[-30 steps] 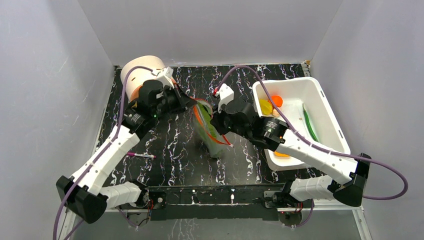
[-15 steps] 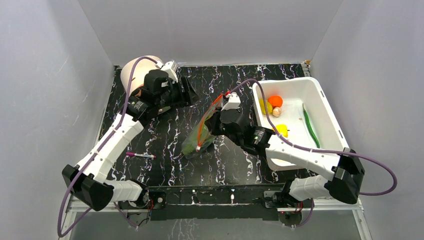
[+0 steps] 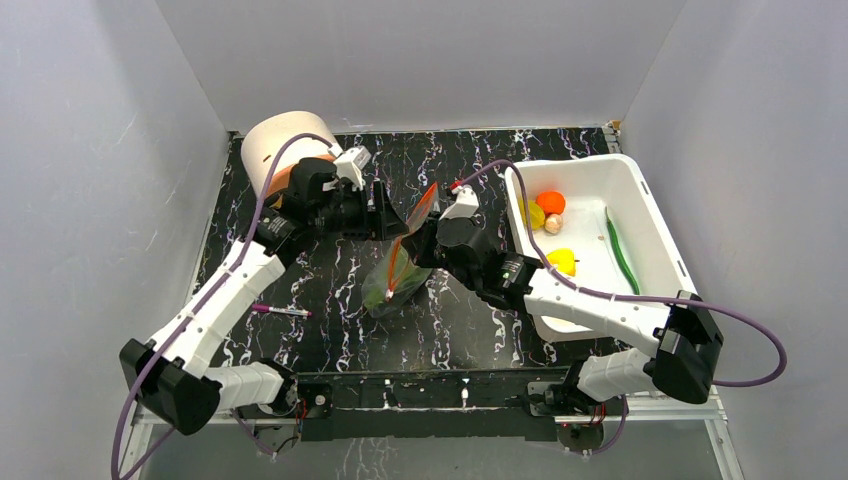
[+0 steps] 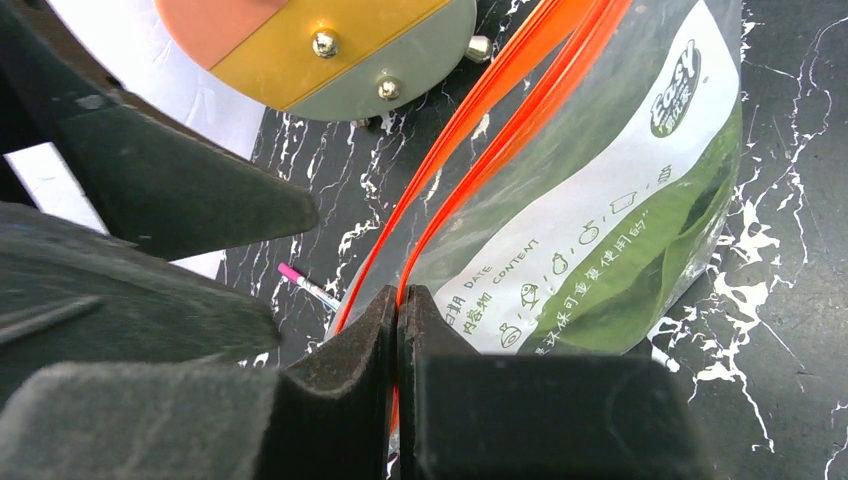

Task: Place the food in the zip-top bag and seal the zipper
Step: Adjust the zipper food storage bag at the center of the board.

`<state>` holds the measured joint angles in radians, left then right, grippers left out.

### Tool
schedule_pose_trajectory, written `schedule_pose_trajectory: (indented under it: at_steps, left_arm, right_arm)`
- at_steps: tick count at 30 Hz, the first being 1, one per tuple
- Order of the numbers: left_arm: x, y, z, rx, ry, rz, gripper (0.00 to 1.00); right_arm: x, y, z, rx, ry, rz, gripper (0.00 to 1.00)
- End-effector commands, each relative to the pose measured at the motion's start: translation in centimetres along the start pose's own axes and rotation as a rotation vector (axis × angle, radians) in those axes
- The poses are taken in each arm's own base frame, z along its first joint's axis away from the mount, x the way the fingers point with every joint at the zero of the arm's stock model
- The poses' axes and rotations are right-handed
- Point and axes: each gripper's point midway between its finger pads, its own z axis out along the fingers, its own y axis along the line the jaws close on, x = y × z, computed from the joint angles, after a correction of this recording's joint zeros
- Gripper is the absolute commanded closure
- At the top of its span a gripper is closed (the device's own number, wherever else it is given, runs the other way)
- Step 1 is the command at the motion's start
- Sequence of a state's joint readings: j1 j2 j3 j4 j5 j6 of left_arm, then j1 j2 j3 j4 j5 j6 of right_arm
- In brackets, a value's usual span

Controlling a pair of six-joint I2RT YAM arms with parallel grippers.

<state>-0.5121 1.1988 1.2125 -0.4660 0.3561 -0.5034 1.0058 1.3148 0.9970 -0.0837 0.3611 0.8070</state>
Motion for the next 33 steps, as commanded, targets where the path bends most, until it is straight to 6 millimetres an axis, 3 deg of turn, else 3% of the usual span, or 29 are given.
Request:
schedule_pose_trajectory:
  at_steps: [1, 7, 15, 17, 22, 29, 33]
  left_arm:
    - [0.5, -0.2, 0.7, 0.048, 0.044, 0.083, 0.32]
    - [0.6, 1.8, 1.2, -0.039, 0.041, 0.141, 0.36]
    - [0.8, 4.0, 1.8, -0.128, 0.047, 0.188, 0.52]
    - [0.6, 4.3, 1.7, -0.149, 0.040, 0.194, 0.62]
    - [-1.1, 4.1, 0.7, -0.176, -0.033, 0.216, 1.00]
    - [-6.1, 2.5, -3.1, -0.225, -0.236, 0.327, 1.00]
    - [-6.2, 2.5, -3.3, -0.220, -0.237, 0.397, 1.00]
  right_arm:
    - [-1.7, 1.2, -0.3, -0.041, -0.056, 0.048, 1.00]
    - [-3.0, 1.4, -1.4, -0.039, -0.092, 0.061, 1.00]
    - [-3.1, 1.3, -1.6, -0.040, -0.095, 0.058, 1.00]
    - [-3.1, 1.1, -1.6, -0.031, -0.097, 0.050, 1.00]
    - [-2.8, -0.1, -1.2, 0.016, -0.094, 0.011, 1.00]
    - [-3.9, -3.8, -1.3, 0.148, -0.112, -0.024, 1.00]
    - [-2.4, -3.6, -1.0, 0.095, -0.075, -0.005, 1.00]
